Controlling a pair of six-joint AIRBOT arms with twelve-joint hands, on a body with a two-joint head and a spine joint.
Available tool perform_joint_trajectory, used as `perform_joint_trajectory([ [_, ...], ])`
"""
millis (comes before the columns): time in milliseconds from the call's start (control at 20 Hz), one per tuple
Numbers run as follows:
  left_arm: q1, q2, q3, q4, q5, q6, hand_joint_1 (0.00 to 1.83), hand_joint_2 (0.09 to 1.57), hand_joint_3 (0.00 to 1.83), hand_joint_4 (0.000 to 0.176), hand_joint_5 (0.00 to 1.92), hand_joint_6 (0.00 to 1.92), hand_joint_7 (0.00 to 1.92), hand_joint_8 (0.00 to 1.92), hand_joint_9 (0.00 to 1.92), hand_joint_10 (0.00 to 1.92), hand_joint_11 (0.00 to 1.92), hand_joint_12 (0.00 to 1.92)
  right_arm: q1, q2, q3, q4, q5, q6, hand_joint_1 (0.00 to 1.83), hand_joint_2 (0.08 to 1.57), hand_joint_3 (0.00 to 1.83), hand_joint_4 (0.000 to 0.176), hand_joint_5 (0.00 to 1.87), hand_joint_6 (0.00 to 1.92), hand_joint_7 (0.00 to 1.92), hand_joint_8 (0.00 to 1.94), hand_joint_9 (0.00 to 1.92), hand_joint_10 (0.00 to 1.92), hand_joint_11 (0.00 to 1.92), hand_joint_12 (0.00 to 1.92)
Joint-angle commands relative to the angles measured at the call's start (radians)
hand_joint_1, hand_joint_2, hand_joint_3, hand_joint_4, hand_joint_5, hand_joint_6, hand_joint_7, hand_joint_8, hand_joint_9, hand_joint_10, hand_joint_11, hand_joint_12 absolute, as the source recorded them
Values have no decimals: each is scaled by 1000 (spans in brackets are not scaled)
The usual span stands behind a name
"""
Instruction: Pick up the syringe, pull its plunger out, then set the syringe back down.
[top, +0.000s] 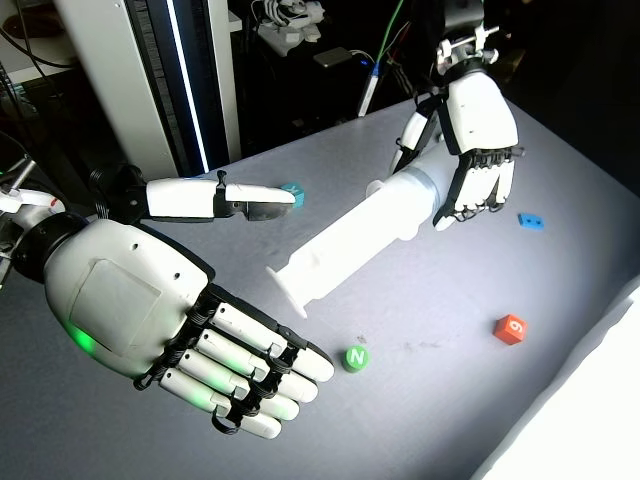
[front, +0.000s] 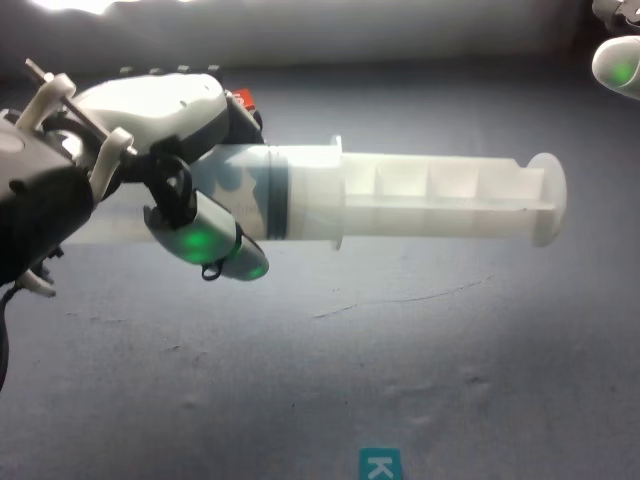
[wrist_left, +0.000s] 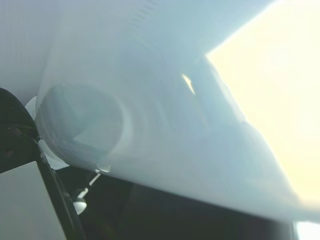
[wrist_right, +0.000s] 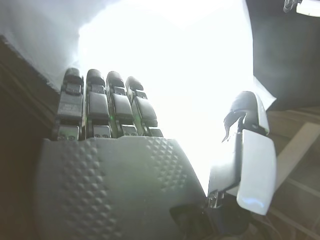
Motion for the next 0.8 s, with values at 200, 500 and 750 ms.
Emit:
perform_joint_trajectory([
  [200, 58, -12, 34, 151, -50, -157, 1284, 1065, 0, 0, 1200, 392, 1047, 1133, 971, 986, 507, 1355, -6, 0, 1, 0, 148, -3, 169, 1003, 15, 0, 63, 0, 53, 0, 31, 1, 0, 0],
  [500, 162, -64, 64, 269, -73, -371, 1278, 1083, 0, 0, 1168, 439, 999, 1214, 926, 1057, 501, 1350, -9, 0, 1, 0, 149, -6, 217, 1033, 14, 0, 77, 4, 74, 3, 52, 3, 5, 5],
  [750, 224, -104, 89, 324, -96, -459, 1282, 1070, 0, 0, 1173, 440, 1045, 1141, 947, 1049, 504, 1353, -12, 0, 1, 0, 149, -8, 234, 1053, 13, 0, 80, 0, 79, 1, 61, 3, 12, 13],
])
